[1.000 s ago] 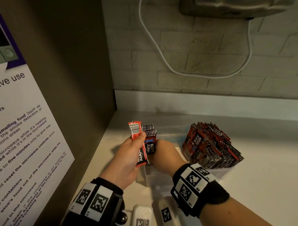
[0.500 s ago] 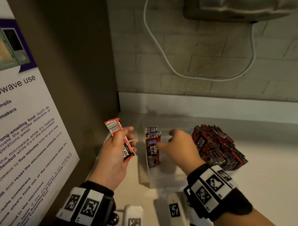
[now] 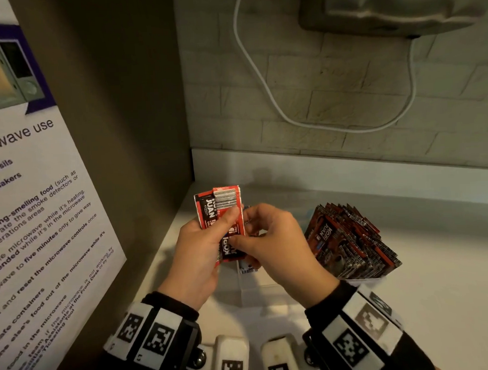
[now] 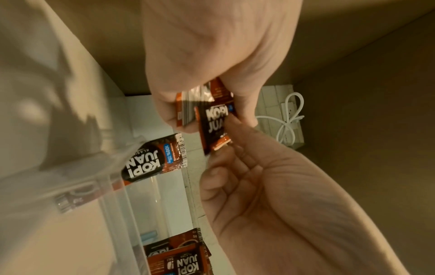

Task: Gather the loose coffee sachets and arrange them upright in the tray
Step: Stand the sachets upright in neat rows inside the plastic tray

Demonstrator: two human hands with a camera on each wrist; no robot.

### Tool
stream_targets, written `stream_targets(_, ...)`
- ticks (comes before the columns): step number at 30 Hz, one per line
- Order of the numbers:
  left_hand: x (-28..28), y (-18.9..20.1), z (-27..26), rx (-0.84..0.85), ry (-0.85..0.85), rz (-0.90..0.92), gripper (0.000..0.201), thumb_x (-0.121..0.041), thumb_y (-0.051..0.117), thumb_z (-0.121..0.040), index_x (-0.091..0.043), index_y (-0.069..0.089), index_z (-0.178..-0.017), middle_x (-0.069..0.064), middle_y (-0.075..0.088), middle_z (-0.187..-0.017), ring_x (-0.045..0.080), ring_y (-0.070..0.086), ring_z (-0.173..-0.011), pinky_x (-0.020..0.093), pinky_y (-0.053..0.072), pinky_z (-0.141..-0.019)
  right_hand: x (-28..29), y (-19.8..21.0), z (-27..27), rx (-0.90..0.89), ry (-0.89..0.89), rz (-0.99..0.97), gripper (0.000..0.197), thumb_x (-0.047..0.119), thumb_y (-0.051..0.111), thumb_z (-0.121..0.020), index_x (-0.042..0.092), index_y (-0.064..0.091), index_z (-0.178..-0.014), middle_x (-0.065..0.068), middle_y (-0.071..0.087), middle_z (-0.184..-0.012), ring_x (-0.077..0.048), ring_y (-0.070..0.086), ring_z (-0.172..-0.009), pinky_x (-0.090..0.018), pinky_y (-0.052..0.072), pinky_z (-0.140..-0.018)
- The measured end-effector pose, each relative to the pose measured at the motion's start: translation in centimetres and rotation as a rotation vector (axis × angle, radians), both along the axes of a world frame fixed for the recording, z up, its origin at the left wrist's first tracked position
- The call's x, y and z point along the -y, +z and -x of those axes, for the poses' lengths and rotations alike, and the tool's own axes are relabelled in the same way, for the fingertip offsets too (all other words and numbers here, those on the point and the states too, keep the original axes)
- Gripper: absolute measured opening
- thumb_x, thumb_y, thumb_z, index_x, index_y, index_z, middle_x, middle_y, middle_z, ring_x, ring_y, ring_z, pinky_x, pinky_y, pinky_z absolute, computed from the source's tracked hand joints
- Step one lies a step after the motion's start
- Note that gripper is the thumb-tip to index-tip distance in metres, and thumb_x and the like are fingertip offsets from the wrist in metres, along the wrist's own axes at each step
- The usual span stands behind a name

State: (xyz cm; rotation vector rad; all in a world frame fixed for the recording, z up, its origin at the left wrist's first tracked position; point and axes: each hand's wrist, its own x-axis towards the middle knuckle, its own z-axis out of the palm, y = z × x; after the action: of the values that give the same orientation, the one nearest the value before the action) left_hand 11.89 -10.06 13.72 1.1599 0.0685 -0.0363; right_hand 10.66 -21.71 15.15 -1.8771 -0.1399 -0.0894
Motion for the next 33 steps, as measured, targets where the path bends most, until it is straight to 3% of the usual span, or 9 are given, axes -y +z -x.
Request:
stream_targets(5,-0.3,0.4,0.1,0.002,0.022,0.009,0.058,-0.054,0.062,-0.059,-0.011,0.066,-0.097,0.008,0.074,-0.083,0.020,0.070,-0.072,0.033,0.054,-0.065,0.4,0.1,0.2,0.001,0.040,-0.251,0.015,-0.007,0.067,-0.081,0.007,0.070,-0.085,-0.005,0.060,-0.062,-0.017,0.056,-0.052,-0.027,0.048,-0.048)
stream_targets(9,-1.1,0.5,-0.6,-0.091,-0.005,0.027,0.074,-0.074,0.063,-0.045,-0.013,0.069,-0.087,0.010,0.069,-0.085,0.026,0.062,-0.075,0.038,0.051,-0.073,1.5,0.2,0.0,0.213,-0.008,-0.311,0.035,-0.019,0.064,-0.074,0.013,0.074,-0.067,-0.005,0.066,-0.098,-0.016,0.065,-0.088,-0.026,0.054,-0.073)
stream_targets(11,-1.2,0.6,-0.3,-0.118,-0.117,-0.001,0.062,-0.058,0.071,-0.056,-0.011,0.072,-0.096,0.016,0.072,-0.094,0.031,0.066,-0.085,0.045,0.050,-0.086,1.7,0.2,0.2,0.244,0.012,-0.258,0.035,-0.020,0.062,-0.075,0.012,0.074,-0.067,0.005,0.060,-0.115,-0.013,0.066,-0.096,-0.025,0.057,-0.073)
stream_targets(13,-1.1,0.6,0.0,-0.105,-0.162,0.024,0.044,-0.028,0.075,-0.063,-0.007,0.071,-0.102,0.015,0.072,-0.093,0.028,0.068,-0.082,0.040,0.053,-0.079,1.7,0.1,0.4,0.255,0.025,-0.203,0.034,-0.019,0.063,-0.075,0.012,0.075,-0.069,0.007,0.058,-0.120,-0.013,0.067,-0.095,-0.029,0.059,-0.075)
stream_targets(16,-1.1,0.5,-0.2,-0.058,-0.060,0.063,0.038,-0.013,0.075,-0.058,-0.010,0.067,-0.094,0.004,0.068,-0.076,0.012,0.059,-0.061,0.022,0.046,-0.048,1.9,-0.1,0.5,0.271,-0.026,-0.196,0.034,-0.013,0.063,-0.078,0.019,0.074,-0.077,0.004,0.062,-0.107,-0.007,0.065,-0.083,-0.023,0.054,-0.068)
stream_targets(19,-0.9,0.5,-0.4,-0.037,0.024,0.022,0.038,-0.010,0.077,-0.056,-0.013,0.064,-0.091,0.001,0.068,-0.075,0.010,0.056,-0.062,0.024,0.042,-0.051,2.3,0.0,0.4,0.150,-0.040,-0.191,0.024,-0.003,0.067,-0.081,0.018,0.066,-0.091,0.003,0.062,-0.084,-0.008,0.053,-0.058,-0.024,0.048,-0.057)
stream_targets(25,0.3,0.7,0.4,-0.080,0.016,-0.010,0.015,-0.027,0.064,-0.088,-0.015,0.069,-0.095,0.005,0.066,-0.082,0.008,0.052,-0.054,0.024,0.044,-0.054,3.0,-1.1,-0.6,0.028,-0.164,-0.036,0.014,-0.004,0.068,-0.082,0.007,0.063,-0.076,-0.007,0.065,-0.072,-0.002,0.060,-0.051,-0.015,0.044,-0.047)
stream_targets(31,0.0,-0.8,0.0,-0.207,0.091,-0.042,0.028,-0.028,0.049,-0.098,-0.011,0.065,-0.114,0.005,0.066,-0.122,0.014,0.063,-0.094,0.027,0.048,-0.080,4.1,-3.4,-2.1,-0.214,-0.235,0.080,0.021,-0.005,0.067,-0.081,0.009,0.056,-0.069,-0.015,0.071,-0.079,-0.024,0.069,-0.067,-0.036,0.058,-0.062)
stream_targets(33,0.1,-0.7,0.4,-0.224,0.057,-0.055,0.032,-0.031,0.048,-0.098,-0.013,0.060,-0.123,-0.002,0.067,-0.115,0.013,0.062,-0.103,0.025,0.043,-0.082,3.6,-4.0,-2.7,-0.256,-0.220,0.090,0.025,-0.005,0.068,-0.080,0.011,0.054,-0.068,-0.017,0.071,-0.081,-0.028,0.070,-0.071,-0.042,0.060,-0.068)
